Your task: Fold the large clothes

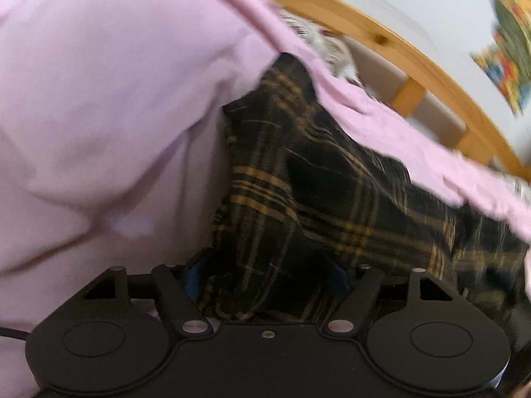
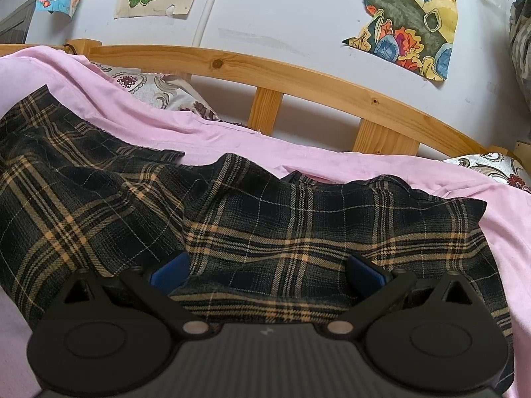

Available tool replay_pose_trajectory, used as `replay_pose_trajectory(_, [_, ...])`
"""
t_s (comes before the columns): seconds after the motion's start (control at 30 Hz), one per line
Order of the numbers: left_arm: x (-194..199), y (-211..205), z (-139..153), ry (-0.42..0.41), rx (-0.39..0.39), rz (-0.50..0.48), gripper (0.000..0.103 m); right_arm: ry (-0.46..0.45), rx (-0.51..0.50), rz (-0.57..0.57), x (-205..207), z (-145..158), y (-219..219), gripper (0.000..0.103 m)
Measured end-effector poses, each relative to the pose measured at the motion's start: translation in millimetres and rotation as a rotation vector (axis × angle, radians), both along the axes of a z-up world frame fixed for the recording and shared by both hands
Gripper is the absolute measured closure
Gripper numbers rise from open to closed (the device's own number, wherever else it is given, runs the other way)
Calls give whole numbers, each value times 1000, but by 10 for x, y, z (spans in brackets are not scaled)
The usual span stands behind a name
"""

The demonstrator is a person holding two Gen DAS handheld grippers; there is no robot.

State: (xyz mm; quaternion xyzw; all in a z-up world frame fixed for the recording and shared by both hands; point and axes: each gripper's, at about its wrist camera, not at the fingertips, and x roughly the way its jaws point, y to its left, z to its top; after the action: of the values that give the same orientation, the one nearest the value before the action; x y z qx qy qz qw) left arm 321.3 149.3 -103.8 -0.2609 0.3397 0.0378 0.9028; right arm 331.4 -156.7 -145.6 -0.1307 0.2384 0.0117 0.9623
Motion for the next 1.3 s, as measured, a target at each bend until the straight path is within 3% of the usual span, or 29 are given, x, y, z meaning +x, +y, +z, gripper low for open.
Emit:
replay_pose_trajectory(0.03, [12,34,4,2,-24,13,32,1,2,0,-2,1,1,0])
replay_pose_trajectory(0.1, [29,82,36,8,-64,24,65,2,6,0,1,6,-1,0])
replay_pose_trajectory(0.13, [35,96,49,13,-89,9,88,3,10,0,3,11,-2,0])
replay_pose_trajectory(0.27, [-30,46,243,-36,-93,-3,96,10,24,2,13,51,-16,0])
replay_pose_trajectory(0.43, [-103,-222,671,-177,-56,-110,98,17,18,10,44,135,-16,0])
replay_pose_trajectory(0.63, [20,-936,1277,-366,7,-387,98,-58,-16,68,-81,451,-236,0])
replay_pose_trajectory(0.73, [168,-1462,1439,-429,6,-556,99,-89,-40,32,-225,653,-576,0])
replay_pose_trajectory(0.83, [364,-2042,1418,-432,3,-703,99,-80,-84,-48,-395,767,-1000,0])
replay_pose_trajectory(0.9, [495,-2457,1306,-429,46,-786,99,-59,-121,-91,-500,784,-1253,0])
replay_pose_trajectory(1.0, [664,-2936,1027,-360,79,-850,98,-17,-166,-166,-666,757,-1597,0])
replay_pose_trajectory(1.1, [766,-3215,778,-291,121,-887,97,13,-128,-227,-788,757,-1836,0])
replay_pose_trajectory(1.2, [782,-3282,662,-274,131,-899,88,12,-96,-246,-837,780,-1908,0])
replay_pose_trajectory(1.3, [770,-3183,727,-306,49,-949,47,-2,-92,-238,-794,820,-1861,0])
